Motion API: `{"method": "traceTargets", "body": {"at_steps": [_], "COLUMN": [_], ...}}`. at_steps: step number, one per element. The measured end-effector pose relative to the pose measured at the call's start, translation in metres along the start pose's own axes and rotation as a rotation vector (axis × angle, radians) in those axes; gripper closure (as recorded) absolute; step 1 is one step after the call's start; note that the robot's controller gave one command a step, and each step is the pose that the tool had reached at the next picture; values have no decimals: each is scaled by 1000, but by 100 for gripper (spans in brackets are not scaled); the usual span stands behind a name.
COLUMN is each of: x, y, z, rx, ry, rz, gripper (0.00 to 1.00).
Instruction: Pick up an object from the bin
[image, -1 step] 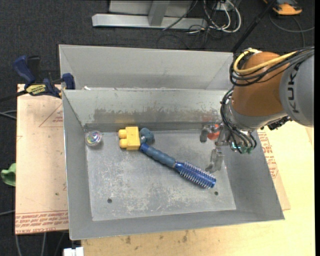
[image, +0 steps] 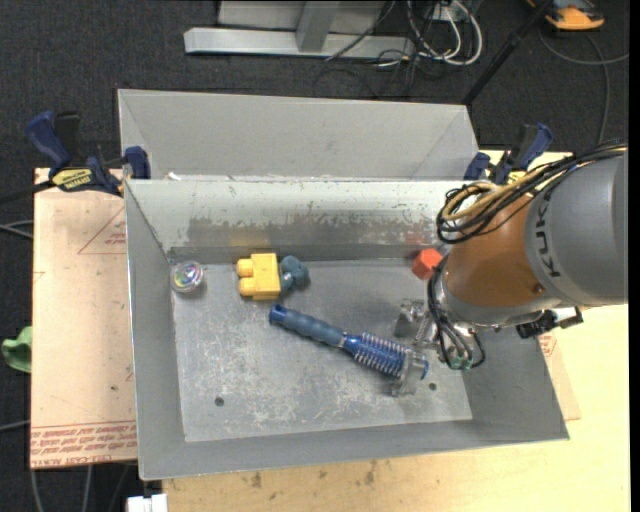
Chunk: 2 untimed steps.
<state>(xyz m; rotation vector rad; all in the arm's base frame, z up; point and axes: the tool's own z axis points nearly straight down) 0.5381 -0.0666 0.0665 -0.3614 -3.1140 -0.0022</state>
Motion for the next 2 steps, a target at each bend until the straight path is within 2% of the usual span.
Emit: {"method": "traceTargets", "body": {"at_steps": [1,2], "x": [-2,12], "y": [1,16], "z": [-3,-138], "rx": [0,-2], "ry": [-6,-15], "rz": [-2,35], "gripper": [100,100]}}
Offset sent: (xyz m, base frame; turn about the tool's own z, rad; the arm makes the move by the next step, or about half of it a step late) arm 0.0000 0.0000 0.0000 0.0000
